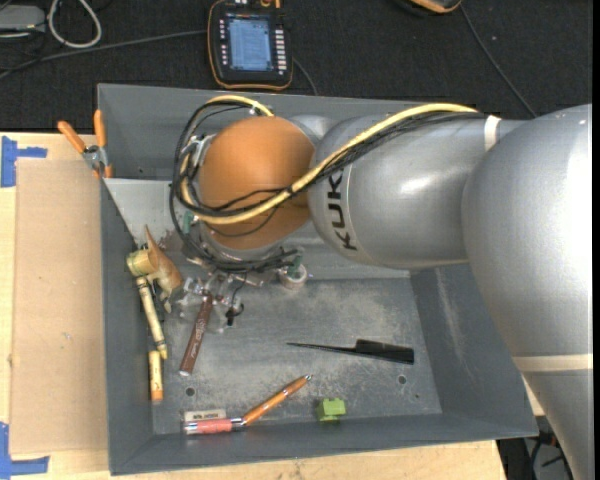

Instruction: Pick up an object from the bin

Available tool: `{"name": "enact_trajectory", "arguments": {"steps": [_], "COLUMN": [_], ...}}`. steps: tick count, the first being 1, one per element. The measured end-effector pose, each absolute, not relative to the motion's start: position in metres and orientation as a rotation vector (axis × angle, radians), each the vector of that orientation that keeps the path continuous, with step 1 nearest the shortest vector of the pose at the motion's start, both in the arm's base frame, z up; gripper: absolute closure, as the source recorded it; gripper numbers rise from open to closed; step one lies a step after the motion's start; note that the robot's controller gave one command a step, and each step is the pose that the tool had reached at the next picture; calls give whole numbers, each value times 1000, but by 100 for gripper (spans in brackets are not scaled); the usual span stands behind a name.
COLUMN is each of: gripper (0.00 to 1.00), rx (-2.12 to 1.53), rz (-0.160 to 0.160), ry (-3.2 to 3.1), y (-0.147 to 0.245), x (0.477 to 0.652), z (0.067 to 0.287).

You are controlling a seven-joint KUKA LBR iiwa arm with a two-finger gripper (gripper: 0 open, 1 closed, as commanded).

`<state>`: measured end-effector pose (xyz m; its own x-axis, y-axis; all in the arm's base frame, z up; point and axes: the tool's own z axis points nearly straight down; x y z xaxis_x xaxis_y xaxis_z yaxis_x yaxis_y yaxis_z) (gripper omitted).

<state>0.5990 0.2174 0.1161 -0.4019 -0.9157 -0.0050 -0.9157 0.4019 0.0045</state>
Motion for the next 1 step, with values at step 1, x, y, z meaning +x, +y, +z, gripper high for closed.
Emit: {"name": "enact_trajectory", "arguments": {"steps": [1], "gripper": [100], "rx": [-1718], "rz": [15], "ry": [2637], "y": [217], "x": [597], "z": [135]}}
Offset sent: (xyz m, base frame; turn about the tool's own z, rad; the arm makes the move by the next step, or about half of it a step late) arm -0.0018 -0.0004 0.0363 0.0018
